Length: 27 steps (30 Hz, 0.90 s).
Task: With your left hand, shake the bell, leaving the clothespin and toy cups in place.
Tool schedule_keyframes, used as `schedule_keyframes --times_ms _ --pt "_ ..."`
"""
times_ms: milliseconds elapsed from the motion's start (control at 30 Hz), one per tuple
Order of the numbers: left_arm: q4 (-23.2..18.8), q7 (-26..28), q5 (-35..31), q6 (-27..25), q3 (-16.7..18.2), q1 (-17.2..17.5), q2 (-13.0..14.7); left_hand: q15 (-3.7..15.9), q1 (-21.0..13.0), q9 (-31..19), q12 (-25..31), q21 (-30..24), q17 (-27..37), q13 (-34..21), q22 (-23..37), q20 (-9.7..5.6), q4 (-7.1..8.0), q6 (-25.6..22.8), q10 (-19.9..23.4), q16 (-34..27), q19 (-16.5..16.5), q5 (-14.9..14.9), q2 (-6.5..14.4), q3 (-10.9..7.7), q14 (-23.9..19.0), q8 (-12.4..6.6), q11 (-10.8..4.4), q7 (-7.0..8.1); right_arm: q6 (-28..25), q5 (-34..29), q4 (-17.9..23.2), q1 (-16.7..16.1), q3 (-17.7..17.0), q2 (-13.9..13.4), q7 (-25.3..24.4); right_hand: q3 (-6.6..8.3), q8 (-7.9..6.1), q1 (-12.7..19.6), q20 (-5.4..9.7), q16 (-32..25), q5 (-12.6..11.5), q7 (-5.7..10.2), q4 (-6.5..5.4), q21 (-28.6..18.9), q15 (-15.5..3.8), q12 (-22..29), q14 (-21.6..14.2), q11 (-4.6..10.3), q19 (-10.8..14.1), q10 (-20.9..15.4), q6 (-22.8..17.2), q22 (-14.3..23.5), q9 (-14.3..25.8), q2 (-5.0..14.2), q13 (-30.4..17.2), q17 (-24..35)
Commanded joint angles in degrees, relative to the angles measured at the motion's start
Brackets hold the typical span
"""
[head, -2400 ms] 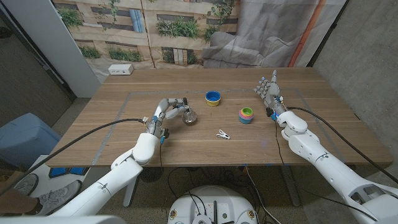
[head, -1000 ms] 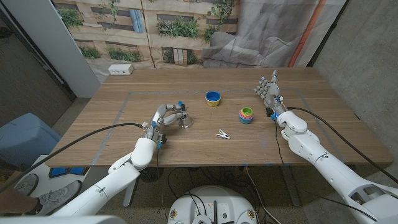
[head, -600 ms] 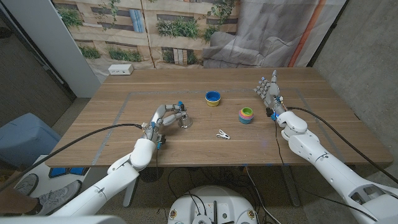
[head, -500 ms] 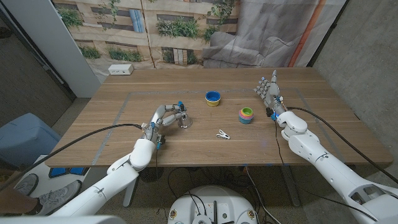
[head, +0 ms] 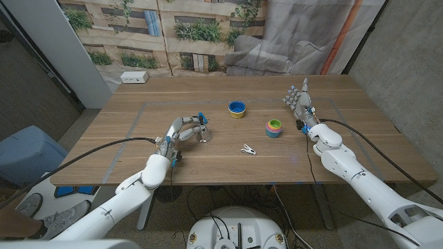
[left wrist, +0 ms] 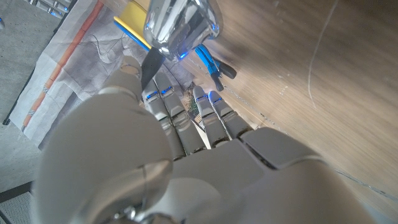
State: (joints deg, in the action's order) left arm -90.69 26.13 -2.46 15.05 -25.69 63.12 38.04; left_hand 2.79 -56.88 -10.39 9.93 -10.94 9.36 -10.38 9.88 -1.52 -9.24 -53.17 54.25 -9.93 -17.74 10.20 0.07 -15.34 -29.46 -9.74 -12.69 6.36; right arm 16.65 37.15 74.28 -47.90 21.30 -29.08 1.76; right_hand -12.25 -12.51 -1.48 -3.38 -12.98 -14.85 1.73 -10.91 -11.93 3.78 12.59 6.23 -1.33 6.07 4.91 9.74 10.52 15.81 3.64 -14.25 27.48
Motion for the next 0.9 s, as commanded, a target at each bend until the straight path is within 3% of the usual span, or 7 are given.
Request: schedule_keyframes --times_ms 33,300,467,633,900 --pt "0.18 -3.91 0.61 1.19 -0.37 -1.04 1.54 7.07 0.72 0.07 -0.12 0.22 0.03 -0.01 0.14 -0.11 0.15 2.75 -3.59 0.06 1.40 0.27 -1.31 0.90 1.59 -0.16 0.06 0.12 0.03 0.00 -0.05 0.02 0.01 0.04 0.02 -0.37 -0.32 0.16 0.14 -0.43 -0.32 0.10 0.06 -0.41 0.00 0.27 0.38 -0.10 0.50 0.24 0.52 0.19 0.22 5.58 -0.10 0.29" --pt "0.14 -7.32 1.47 1.45 -0.66 -1.75 2.93 5.94 2.86 0.25 -0.14 0.68 0.11 0.10 -0.01 0.17 0.55 8.89 -9.81 0.16 5.43 0.30 -2.99 2.21 5.75 -0.01 0.05 -0.09 0.03 0.00 -0.06 0.02 0.00 0.02 0.02 -0.37 -0.33 0.16 0.14 -0.44 -0.32 0.09 0.06 -0.40 0.07 0.26 0.37 -0.06 0.48 0.28 0.50 0.19 0.22 5.58 -0.10 0.28" --pt "0.16 -10.95 2.72 1.70 -1.01 -2.54 4.31 4.54 5.38 0.10 -0.17 0.66 0.23 0.25 -0.07 0.74 1.05 15.80 -18.87 0.07 9.46 0.35 -3.52 3.13 10.92 -0.40 0.38 -0.40 0.05 0.01 -0.06 0.01 -0.01 0.01 0.04 -0.37 -0.34 0.16 0.14 -0.45 -0.32 0.12 0.06 -0.40 0.12 0.24 0.35 -0.06 0.47 0.32 0.46 0.19 0.22 5.58 -0.10 0.28" --pt "-0.09 -13.15 4.47 1.91 -0.68 -2.76 5.13 3.80 7.54 0.11 -0.19 0.70 0.21 0.27 -0.07 0.74 1.45 19.83 -23.34 0.14 11.96 0.28 -3.76 3.78 13.61 -0.18 1.10 -1.27 0.04 0.02 -0.03 -0.01 -0.02 -0.01 0.04 -0.37 -0.33 0.17 0.16 -0.45 -0.32 0.13 0.06 -0.41 0.05 0.25 0.34 0.02 0.49 0.29 0.49 0.19 0.22 5.58 -0.10 0.28" --pt "1.12 -16.59 6.07 4.39 -0.57 -4.01 6.16 1.45 11.52 0.19 -0.16 0.78 0.27 0.36 -0.13 1.52 1.85 25.56 -33.22 0.23 16.94 -0.02 -3.72 4.58 20.67 -0.41 4.55 -2.00 0.01 -0.01 0.03 -0.01 0.01 0.02 -0.03 -0.36 -0.30 0.17 0.17 -0.45 -0.32 0.12 0.06 -0.40 0.07 0.26 0.34 -0.08 0.47 0.27 0.57 0.19 0.21 5.59 -0.10 0.28"
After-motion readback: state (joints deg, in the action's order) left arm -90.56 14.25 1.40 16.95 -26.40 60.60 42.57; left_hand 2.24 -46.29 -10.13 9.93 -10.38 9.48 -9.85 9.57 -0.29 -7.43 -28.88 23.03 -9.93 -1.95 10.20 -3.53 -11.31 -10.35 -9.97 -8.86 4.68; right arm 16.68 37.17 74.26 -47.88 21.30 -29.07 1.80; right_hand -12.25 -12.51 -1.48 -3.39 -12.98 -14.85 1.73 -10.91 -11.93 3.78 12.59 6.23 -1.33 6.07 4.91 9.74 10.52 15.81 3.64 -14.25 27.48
